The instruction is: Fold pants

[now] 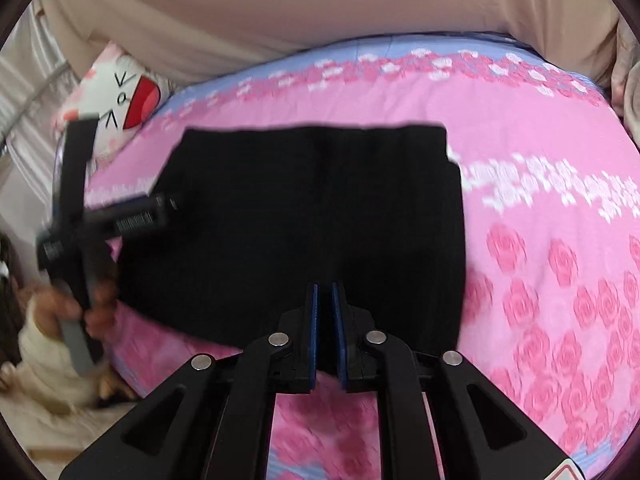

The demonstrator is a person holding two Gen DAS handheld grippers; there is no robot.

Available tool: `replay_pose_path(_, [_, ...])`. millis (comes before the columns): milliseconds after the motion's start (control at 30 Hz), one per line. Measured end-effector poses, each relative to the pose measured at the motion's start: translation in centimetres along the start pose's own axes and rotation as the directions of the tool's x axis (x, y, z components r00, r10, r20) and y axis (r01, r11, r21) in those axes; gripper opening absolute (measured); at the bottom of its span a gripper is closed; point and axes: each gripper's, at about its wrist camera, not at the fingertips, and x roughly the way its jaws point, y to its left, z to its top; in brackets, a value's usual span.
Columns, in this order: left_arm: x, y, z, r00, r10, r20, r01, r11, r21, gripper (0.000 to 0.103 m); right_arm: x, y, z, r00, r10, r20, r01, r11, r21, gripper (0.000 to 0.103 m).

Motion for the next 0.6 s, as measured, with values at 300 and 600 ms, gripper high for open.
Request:
replay_pose_path(300, [-4.0,-0.3,-4.0,0.999,-0.042,-0.003,0.042,0.997,0.070,0.098,-1.1,-2.7,-0.8,0.999,-0.001,0.040,-0.001,0.999,0.051,0.002])
replay_pose_path(600, [-3.0,2.4,-5.5,0.979,-0.176,-0.107,0.169,0.983,-0.074,0.098,-1.2,-5.0,-0.7,0.998,-0.037,0.060,0.028,0.990,0.136,0.069])
